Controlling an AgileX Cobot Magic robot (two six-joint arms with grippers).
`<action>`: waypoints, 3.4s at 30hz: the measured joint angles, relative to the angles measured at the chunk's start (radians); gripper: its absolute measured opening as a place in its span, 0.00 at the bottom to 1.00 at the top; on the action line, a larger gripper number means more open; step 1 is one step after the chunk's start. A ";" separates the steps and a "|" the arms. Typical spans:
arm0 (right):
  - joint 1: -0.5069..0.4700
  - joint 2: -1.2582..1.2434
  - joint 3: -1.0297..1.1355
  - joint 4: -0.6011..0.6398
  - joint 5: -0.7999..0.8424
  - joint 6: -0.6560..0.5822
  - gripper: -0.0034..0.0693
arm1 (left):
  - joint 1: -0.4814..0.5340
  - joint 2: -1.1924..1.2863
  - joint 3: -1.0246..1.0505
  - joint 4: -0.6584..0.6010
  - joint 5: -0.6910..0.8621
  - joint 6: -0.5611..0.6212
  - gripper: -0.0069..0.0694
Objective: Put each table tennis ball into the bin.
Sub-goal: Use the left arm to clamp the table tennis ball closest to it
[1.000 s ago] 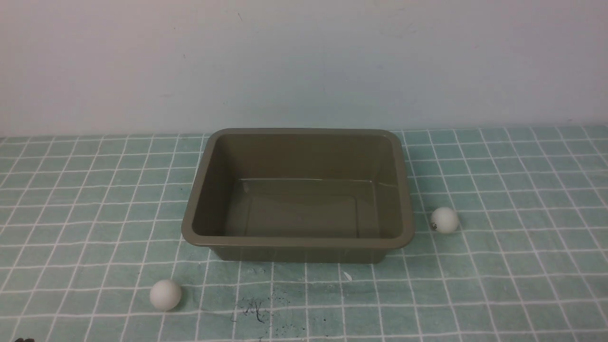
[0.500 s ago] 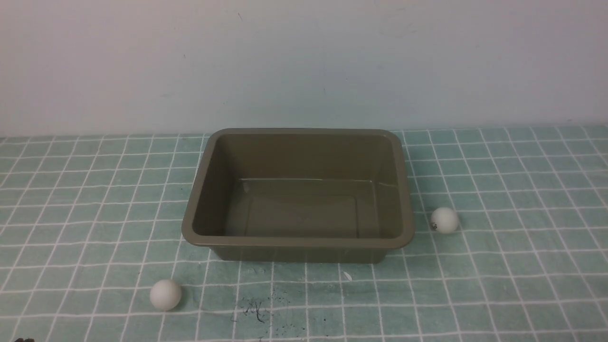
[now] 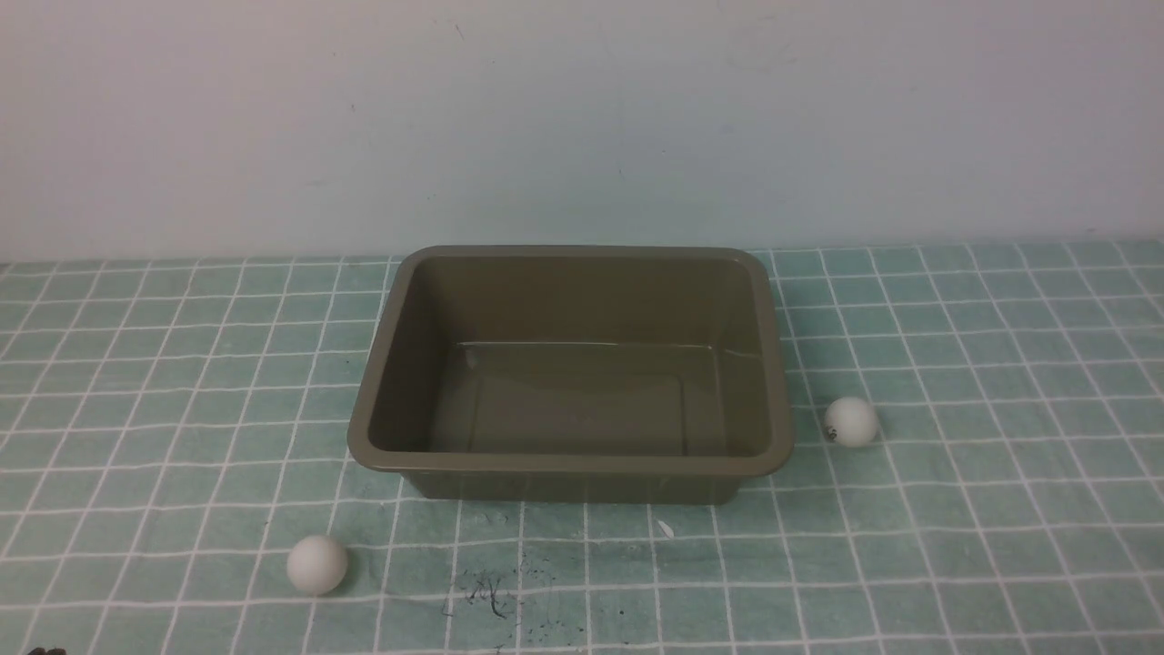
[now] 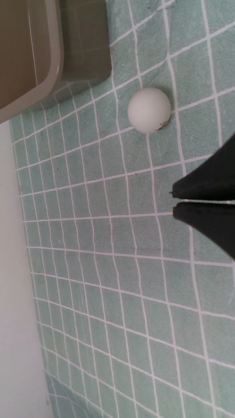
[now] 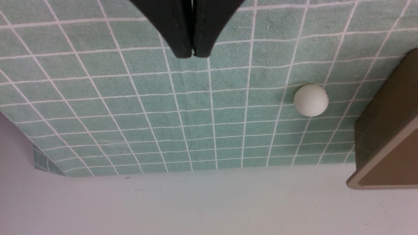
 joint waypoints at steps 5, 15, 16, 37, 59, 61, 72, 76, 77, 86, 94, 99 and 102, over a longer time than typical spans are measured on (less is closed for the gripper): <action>0.000 0.000 0.000 0.000 0.000 0.000 0.03 | 0.000 0.000 0.000 0.000 0.000 0.000 0.08; 0.000 0.000 0.000 0.000 0.000 0.000 0.03 | 0.000 0.000 0.000 0.000 0.000 0.000 0.08; 0.000 0.000 0.000 0.000 0.000 0.000 0.03 | 0.000 0.000 0.000 0.000 0.000 0.000 0.08; 0.000 0.000 0.000 0.000 0.000 0.000 0.03 | 0.000 0.000 0.000 0.000 0.000 0.000 0.08; 0.000 0.000 0.000 0.000 0.000 0.000 0.03 | 0.000 0.000 0.000 0.000 0.000 0.000 0.08; 0.000 0.000 0.000 0.000 0.000 0.000 0.03 | 0.000 0.000 0.000 0.000 0.000 0.000 0.08; 0.000 0.000 0.000 0.000 0.000 0.000 0.03 | 0.000 0.000 0.002 0.027 -0.009 0.020 0.08; 0.000 0.000 0.000 0.000 0.000 0.000 0.03 | 0.000 0.000 0.006 -0.037 -0.165 -0.047 0.08; 0.000 0.000 0.000 0.000 0.000 0.000 0.03 | 0.000 0.000 0.006 -0.080 -0.220 -0.083 0.08; 0.002 0.000 0.009 0.218 -0.153 0.128 0.03 | 0.000 0.000 0.007 -0.291 -0.693 -0.213 0.08; 0.002 0.000 0.009 0.427 -0.268 0.214 0.03 | 0.000 0.009 -0.146 -0.307 -0.773 -0.278 0.08; 0.007 0.000 0.007 0.449 -0.292 0.218 0.03 | 0.000 0.323 -0.496 -0.280 -0.103 -0.251 0.08; 0.020 0.012 -0.040 0.448 -0.196 0.214 0.03 | 0.000 0.540 -0.568 -0.272 0.150 -0.192 0.08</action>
